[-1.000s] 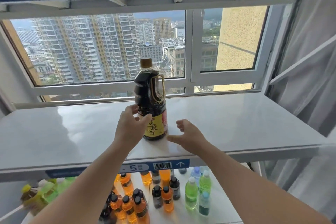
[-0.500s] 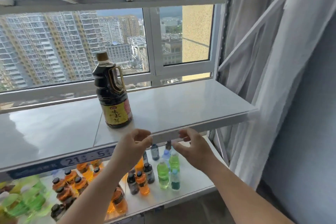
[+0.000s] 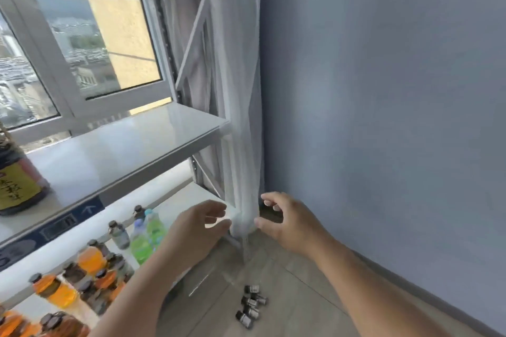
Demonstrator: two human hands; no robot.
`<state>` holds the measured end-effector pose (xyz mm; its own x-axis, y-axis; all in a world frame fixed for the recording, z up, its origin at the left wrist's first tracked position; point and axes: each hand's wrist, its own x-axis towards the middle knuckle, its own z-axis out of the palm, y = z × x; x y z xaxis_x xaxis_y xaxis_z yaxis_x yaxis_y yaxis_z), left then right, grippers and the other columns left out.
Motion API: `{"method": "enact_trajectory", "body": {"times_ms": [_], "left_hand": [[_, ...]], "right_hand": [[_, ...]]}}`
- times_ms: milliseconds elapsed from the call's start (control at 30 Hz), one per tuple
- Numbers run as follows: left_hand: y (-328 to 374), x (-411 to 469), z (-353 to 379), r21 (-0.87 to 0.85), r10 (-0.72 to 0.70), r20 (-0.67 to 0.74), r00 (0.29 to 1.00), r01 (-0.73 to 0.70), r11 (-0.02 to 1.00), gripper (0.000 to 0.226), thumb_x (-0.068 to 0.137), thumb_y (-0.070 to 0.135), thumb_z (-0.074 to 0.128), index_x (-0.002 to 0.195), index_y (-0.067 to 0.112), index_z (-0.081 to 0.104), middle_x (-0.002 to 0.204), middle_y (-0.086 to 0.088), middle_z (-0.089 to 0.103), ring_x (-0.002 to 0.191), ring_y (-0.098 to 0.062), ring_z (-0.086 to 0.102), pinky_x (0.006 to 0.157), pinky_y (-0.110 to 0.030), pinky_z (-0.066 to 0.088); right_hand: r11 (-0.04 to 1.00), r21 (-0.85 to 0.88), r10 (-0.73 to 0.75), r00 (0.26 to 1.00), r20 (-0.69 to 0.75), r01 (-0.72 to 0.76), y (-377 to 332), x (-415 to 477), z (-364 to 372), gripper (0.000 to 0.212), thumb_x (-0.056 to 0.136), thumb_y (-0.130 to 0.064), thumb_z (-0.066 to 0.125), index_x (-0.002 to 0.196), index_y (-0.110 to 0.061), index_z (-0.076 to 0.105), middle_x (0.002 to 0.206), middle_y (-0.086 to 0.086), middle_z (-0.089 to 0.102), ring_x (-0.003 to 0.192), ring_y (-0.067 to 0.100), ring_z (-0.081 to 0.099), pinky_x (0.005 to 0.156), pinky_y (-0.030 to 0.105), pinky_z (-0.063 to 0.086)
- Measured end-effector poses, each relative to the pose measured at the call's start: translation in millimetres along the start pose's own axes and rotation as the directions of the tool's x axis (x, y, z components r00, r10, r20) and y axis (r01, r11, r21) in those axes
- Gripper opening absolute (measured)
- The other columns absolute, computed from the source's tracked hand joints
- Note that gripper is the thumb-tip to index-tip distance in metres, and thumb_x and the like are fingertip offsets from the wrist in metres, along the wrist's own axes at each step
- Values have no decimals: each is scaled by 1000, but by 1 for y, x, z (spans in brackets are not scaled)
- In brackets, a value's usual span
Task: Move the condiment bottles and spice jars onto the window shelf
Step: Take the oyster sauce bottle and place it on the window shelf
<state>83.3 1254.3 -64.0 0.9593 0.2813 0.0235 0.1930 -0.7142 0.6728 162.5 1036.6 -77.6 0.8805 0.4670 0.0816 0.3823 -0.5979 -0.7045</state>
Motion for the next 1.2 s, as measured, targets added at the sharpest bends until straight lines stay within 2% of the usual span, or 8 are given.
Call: {"method": "enact_trajectory", "body": {"times_ms": [133,300,500,667,800,1000,1200], "left_hand": [[61,-12,47,58,151,125,981,-159,986,33,92,39,70,124,34,66,115,22,68,107,0,64,91,-24,47],[145,-35,113,155,307,264,914,-354,922,44,92,43,69,134,31,62,132,11,64,121,-9,61,102,-28,47],[264,-93,217,143,449,361,817,-525,839,47,93,50,63,137,34,57,133,13,62,120,-9,60,102,-32,48],[363,-156,309,73,536,444,718,-626,777,48,95,50,61,139,36,54,135,17,58,122,-5,56,93,-24,41],[427,-195,364,21,587,491,644,-683,730,46,94,52,60,138,39,54,136,20,57,122,-4,55,98,-27,44],[505,-226,434,-65,644,564,518,-749,659,46,94,52,61,137,38,54,135,19,57,122,-4,55,102,-29,45],[581,-245,508,-171,699,605,382,-795,582,45,95,53,61,137,38,54,136,19,57,122,-4,55,102,-25,43]], "right_hand": [[993,-41,100,986,-132,-107,38,-64,-57,63,88,-52,69,144,-29,52,136,-11,57,123,7,54,105,32,46],[970,-97,190,947,-258,-221,90,-151,-131,62,90,-52,69,144,-26,52,137,-10,55,128,7,52,104,26,44],[928,-126,293,895,-335,-351,161,-278,-225,66,92,-55,65,150,-29,44,145,-10,50,131,7,49,105,28,43],[866,-80,419,803,-424,-494,229,-390,-294,66,91,-58,63,149,-34,42,145,-14,49,130,6,48,106,32,44],[817,-46,490,734,-470,-575,266,-459,-333,66,91,-58,63,149,-34,42,144,-13,50,131,7,48,106,33,44],[755,-1,554,638,-535,-656,313,-523,-383,67,91,-59,62,150,-34,41,149,-12,47,134,10,48,106,34,45],[689,34,602,545,-583,-724,355,-571,-434,66,91,-59,62,149,-33,43,149,-10,48,129,12,52,106,35,47]]}}
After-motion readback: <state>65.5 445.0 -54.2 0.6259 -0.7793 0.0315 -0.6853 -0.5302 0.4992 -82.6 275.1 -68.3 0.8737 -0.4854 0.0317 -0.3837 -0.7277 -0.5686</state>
